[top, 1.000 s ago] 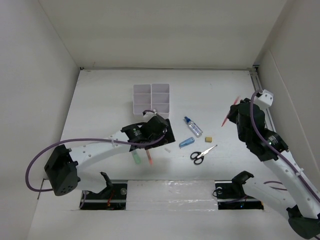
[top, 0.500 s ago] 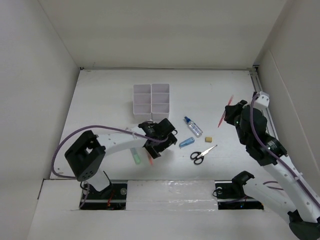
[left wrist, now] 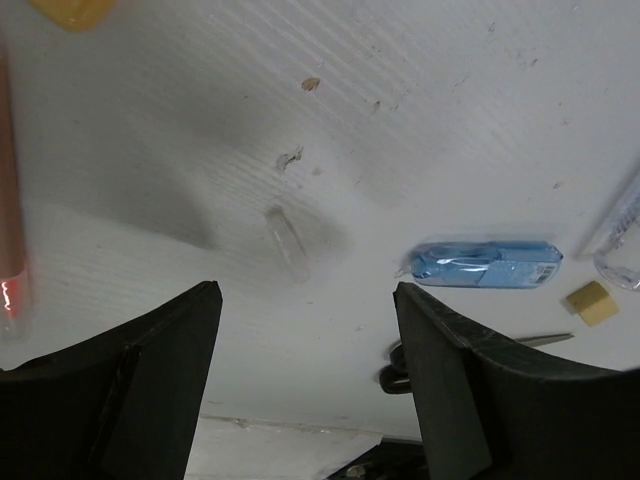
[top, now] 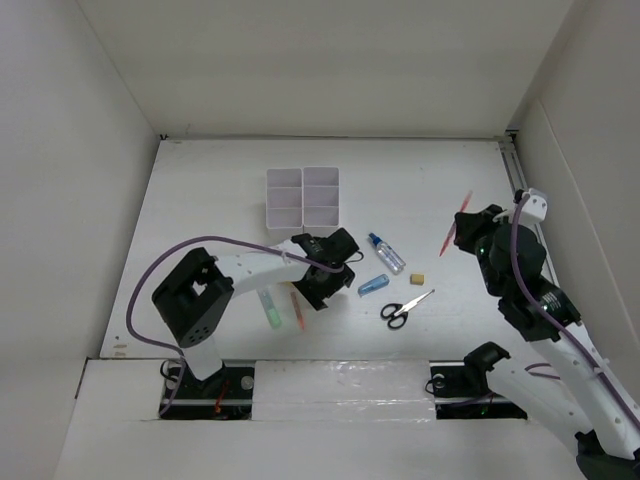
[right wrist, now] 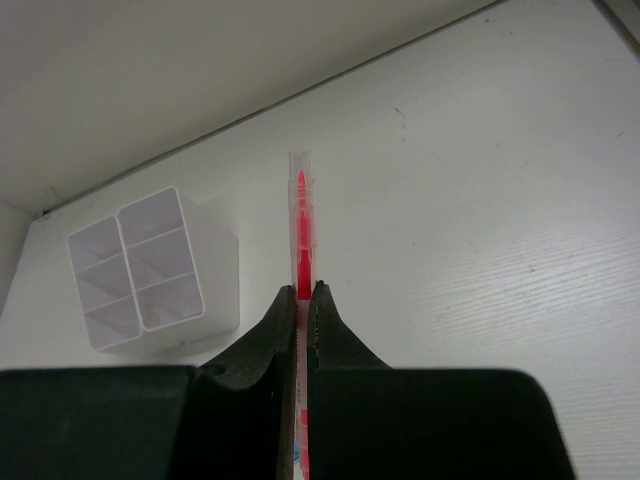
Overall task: Sort the stationery into containers
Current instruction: Pick up the pen cap from the center of the board.
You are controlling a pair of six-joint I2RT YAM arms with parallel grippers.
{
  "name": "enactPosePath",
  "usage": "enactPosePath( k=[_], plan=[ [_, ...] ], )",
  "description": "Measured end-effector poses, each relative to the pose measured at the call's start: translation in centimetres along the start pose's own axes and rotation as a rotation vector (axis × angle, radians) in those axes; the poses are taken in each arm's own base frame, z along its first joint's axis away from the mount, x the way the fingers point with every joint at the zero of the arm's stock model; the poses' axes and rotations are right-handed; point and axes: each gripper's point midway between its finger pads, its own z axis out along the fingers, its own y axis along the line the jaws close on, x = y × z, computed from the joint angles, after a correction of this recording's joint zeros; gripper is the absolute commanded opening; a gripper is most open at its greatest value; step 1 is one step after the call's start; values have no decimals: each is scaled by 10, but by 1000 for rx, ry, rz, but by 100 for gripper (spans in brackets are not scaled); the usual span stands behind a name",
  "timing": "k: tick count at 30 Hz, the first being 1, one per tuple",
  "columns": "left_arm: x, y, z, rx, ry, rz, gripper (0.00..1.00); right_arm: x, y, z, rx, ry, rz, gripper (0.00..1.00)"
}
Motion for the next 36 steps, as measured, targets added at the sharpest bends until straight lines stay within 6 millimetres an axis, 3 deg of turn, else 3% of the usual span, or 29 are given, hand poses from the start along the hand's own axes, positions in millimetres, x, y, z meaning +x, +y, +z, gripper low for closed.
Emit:
enactPosePath(
  k=[3,5,9,12,36],
  plan=[
    [-2,-7,3,-30,-7,-3,66,2,1,-2,-20,-1,4,0],
    [-1,-10,8,-47,-7,-1,60,3,0,-4,-30,-3,7,0],
    [0,3,16,-108,-5,2,55,1,0,-10,-50,-17,18,0],
    [1,10,19,-141,-5,-3,45,-4,2,-14,-69,-33,23,0],
    [6,17,23,-226,20,-16,29,-16,6,-30,-135,-67,18,0]
  ],
)
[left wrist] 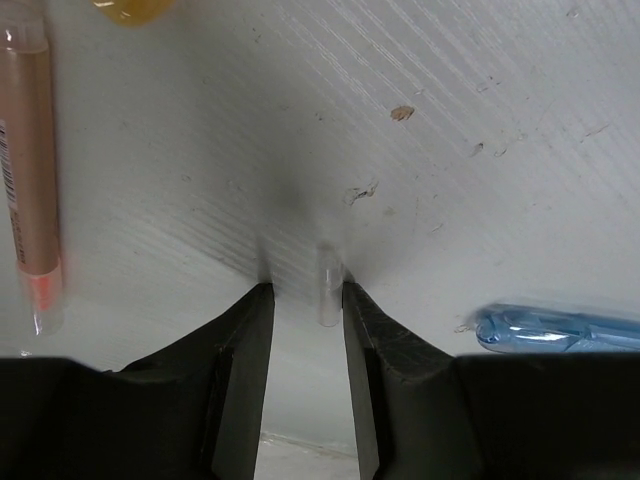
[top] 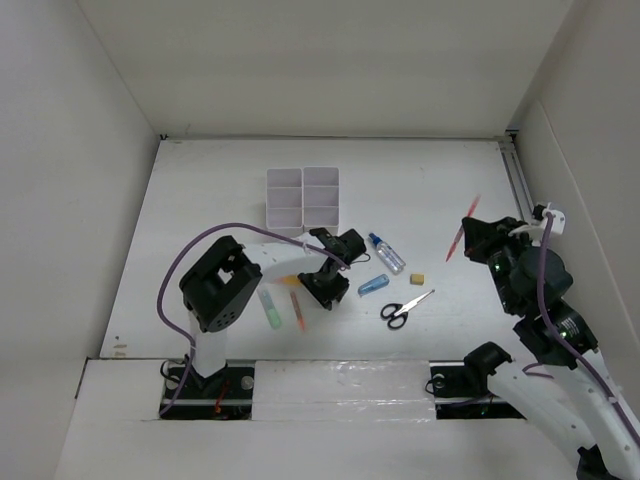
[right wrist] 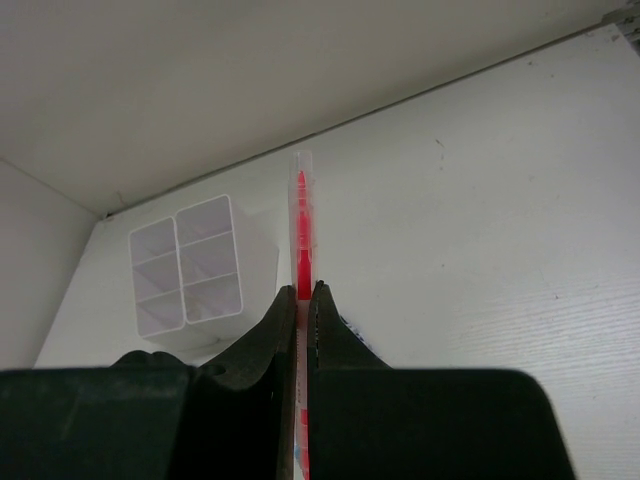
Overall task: Sort the stationery into containers
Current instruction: Pick up the pen cap from the center of the board.
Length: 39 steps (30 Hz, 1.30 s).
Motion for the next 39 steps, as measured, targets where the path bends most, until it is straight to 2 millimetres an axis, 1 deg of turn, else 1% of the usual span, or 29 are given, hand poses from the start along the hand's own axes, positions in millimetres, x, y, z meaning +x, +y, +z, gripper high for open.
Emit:
enactPosePath(
  k=[1,5,6,8,10,17,20,22,24,26,28,29,30,32,34,36,38,39],
  plan=[
    [0,0,0,-4,2,2,25,0,0,-1,-3,-2,1,0],
    [1,2,0,-20,9,10,17,0,2,-2,-11,-1,-4,0],
    [2,1,0,-20,11,11,13,-1,2,-2,-12,-1,-6,0],
    [3,1,0,-20,18,15,8,-2,2,-3,-15,-3,-9,0],
    [3,0,0,-17,24,14,0,-2,2,-4,-15,-5,-9,0],
    [3,-1,1,10,79,14,0,-4,1,-5,-17,-9,-19,0],
    [0,-3,0,26,65,31,0,-6,4,-6,-30,-11,-31,0],
    [-6,-10,-2,57,13,64,0,-5,7,-5,-50,-6,-44,0],
    [-13,-26,-8,111,-34,100,0,-3,13,-3,-75,4,-54,0],
    [-20,-47,-23,195,-77,129,0,-2,22,2,-114,5,-54,0],
    [-28,-68,-45,298,-105,151,0,1,31,5,-160,-1,-64,0],
    [-33,-79,-63,371,-117,159,0,2,36,7,-193,-8,-73,0],
    [-39,-85,-78,427,-126,158,0,2,39,7,-212,-13,-81,0],
    [-56,-97,-118,561,-136,141,0,-3,49,7,-269,-41,-108,0],
    [-75,-104,-157,689,-153,114,0,-10,60,5,-326,-71,-134,0],
    [-94,-104,-194,809,-172,85,0,-17,72,3,-389,-102,-157,0],
    [-106,-98,-218,898,-181,68,0,-22,84,0,-454,-125,-172,0],
    [-108,-94,-225,927,-179,66,0,-25,90,-2,-485,-139,-173,0]
  ],
)
